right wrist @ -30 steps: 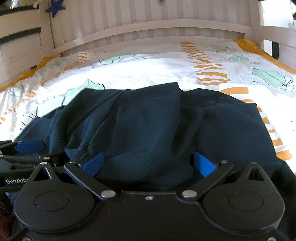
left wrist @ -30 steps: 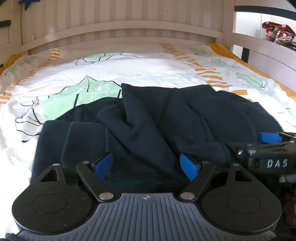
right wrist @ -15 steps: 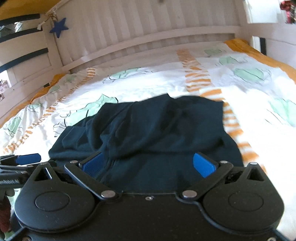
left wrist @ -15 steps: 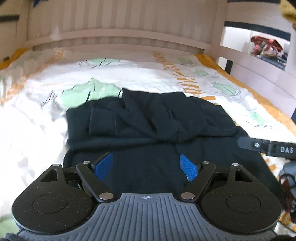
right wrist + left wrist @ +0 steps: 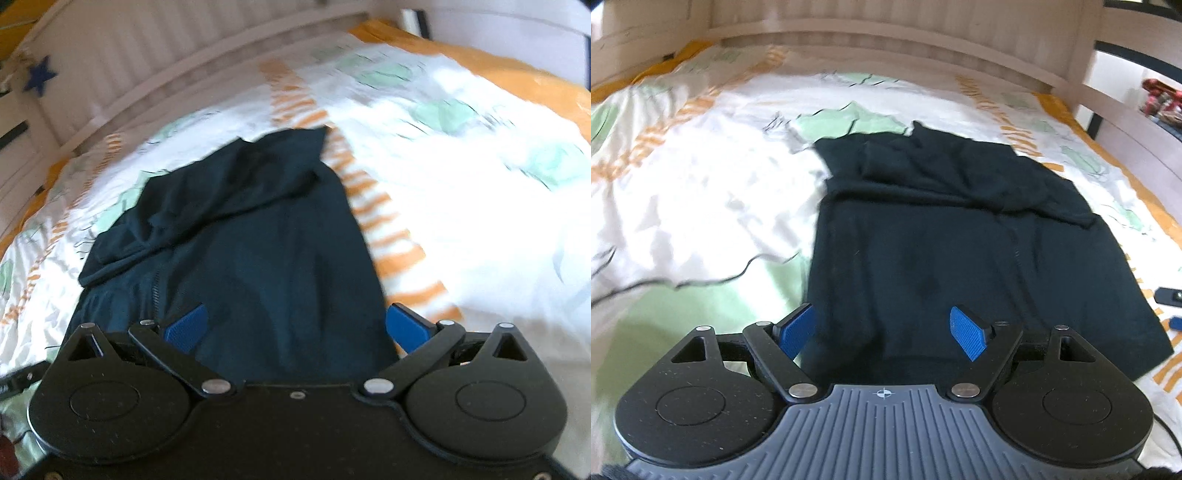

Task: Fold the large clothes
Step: 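Move both open grippers over the folded hoodie toward its side edge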

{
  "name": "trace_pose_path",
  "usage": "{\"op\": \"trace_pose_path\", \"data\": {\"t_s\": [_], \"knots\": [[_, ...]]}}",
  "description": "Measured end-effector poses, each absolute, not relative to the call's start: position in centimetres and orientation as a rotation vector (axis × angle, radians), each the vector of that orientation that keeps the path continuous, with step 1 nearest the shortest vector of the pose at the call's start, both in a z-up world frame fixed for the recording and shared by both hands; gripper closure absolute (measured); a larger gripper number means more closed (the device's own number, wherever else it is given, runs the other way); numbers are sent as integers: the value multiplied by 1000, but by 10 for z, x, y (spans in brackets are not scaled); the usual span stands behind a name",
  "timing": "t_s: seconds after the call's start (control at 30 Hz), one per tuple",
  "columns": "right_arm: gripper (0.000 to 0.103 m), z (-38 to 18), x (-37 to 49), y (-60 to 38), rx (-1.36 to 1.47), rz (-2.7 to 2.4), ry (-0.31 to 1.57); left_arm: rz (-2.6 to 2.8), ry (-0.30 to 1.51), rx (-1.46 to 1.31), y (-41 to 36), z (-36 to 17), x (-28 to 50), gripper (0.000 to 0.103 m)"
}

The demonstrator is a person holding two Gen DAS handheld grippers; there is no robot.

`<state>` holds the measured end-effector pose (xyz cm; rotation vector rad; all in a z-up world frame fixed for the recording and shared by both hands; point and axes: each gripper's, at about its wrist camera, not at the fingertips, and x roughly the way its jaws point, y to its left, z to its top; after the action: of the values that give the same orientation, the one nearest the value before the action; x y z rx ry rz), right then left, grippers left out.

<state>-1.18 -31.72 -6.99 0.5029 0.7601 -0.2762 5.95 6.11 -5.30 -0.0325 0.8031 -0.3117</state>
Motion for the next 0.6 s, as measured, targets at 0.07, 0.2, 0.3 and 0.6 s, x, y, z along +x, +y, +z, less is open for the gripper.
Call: {"op": "trace_pose_path", "data": {"t_s": [0.07, 0.2, 0.3, 0.6], "knots": [[1, -72, -17, -320, 520, -284, 775, -298, 822, -45, 65, -55, 57, 24], [1, -74, -17, -316, 483, -292, 808, -263, 875, -45, 69, -67, 59, 24], [1, -80, -13, -316, 472, -307, 838, -250, 953, -82, 73, -78, 68, 24], [0, -100, -4, -322, 525, -279, 900, -248, 998, -64, 67, -95, 76, 20]]}}
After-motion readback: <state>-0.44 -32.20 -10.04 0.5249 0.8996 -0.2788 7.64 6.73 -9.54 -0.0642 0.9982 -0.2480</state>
